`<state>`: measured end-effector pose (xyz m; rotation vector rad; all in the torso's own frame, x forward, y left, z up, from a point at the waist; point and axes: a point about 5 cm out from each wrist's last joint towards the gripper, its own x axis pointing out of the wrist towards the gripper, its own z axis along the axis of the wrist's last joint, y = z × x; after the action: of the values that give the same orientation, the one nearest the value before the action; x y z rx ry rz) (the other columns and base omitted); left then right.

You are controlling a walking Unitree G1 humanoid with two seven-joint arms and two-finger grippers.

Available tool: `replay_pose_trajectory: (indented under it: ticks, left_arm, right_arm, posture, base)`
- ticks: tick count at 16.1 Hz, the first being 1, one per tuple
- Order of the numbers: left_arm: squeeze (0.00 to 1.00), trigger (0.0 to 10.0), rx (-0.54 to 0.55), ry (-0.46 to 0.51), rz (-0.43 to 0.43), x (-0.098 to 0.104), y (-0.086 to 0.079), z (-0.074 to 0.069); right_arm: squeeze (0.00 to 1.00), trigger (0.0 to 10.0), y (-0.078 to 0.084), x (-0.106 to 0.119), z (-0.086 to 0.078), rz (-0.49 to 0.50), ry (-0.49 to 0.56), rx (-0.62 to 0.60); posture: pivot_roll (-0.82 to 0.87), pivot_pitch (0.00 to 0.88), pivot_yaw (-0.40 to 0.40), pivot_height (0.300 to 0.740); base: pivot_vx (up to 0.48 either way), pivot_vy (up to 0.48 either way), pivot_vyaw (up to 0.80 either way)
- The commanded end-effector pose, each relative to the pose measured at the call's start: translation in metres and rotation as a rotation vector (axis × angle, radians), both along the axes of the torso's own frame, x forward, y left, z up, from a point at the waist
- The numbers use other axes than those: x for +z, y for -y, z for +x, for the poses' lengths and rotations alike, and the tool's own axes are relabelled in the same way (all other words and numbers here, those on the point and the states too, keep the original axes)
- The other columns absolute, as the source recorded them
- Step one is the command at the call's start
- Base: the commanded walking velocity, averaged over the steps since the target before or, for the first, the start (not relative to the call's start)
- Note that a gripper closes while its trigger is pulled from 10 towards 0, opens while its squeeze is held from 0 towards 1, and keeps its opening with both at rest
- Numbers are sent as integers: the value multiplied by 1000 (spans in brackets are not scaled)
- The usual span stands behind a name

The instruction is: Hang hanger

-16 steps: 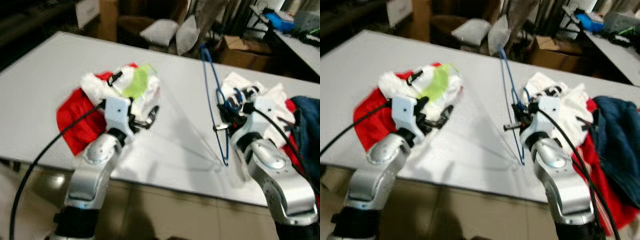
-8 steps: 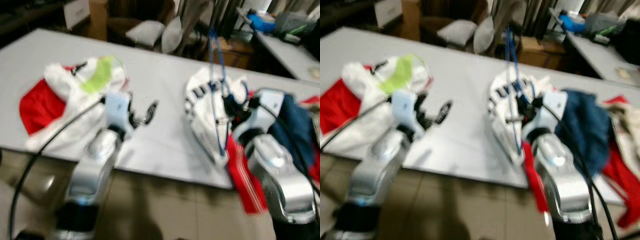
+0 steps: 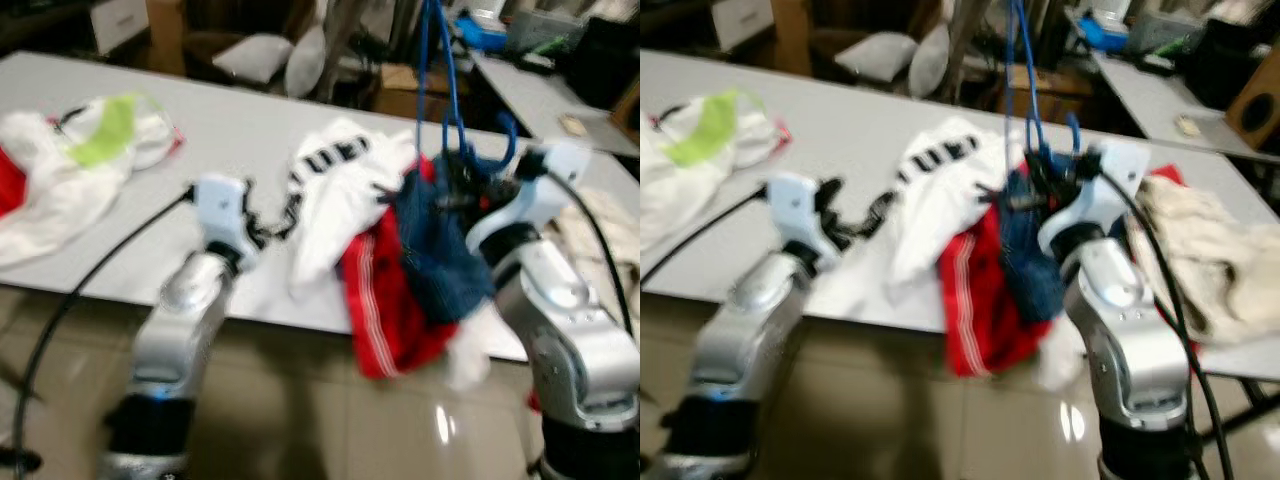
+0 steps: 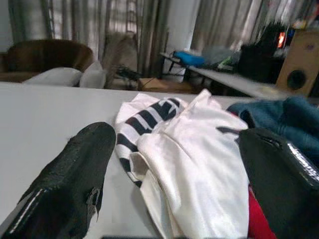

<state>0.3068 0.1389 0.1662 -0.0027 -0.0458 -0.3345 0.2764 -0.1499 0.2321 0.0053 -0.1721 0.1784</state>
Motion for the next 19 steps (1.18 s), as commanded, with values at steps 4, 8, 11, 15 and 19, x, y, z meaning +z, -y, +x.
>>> replay_pose_trajectory:
  ticks: [4, 8, 11, 15, 19]
  left_arm:
    - [741, 10000, -30, 8, 6, 1, 9, 1]
    - [749, 10000, -51, 3, 41, -4, 10, -1]
    - [725, 10000, -79, -7, 70, -13, 9, -5]
    - [1000, 10000, -398, 35, 183, -12, 7, -15]
    - [1000, 10000, -618, 41, 468, -24, 11, -7]
  right_arm:
    - [0, 10000, 22, -10, -8, -12, -63, -109]
    - [0, 10000, 33, -20, -16, -49, -114, -169]
    - [0, 10000, 42, -31, -24, -98, -156, -190]
    - [0, 10000, 58, -43, -43, -96, -205, -81]
    - [0, 10000, 81, -60, -55, -153, -276, -128]
  posture:
    - [-86, 0, -89, 740]
    - [-92, 0, -82, 740]
    - [-96, 0, -82, 740]
    - [-109, 0, -68, 740]
    - [-138, 0, -28, 740]
  base:
    - [0, 480, -800]
    - [0, -240, -350]
    - [0, -320, 0]
    - [0, 0, 0]
    - [0, 0, 0]
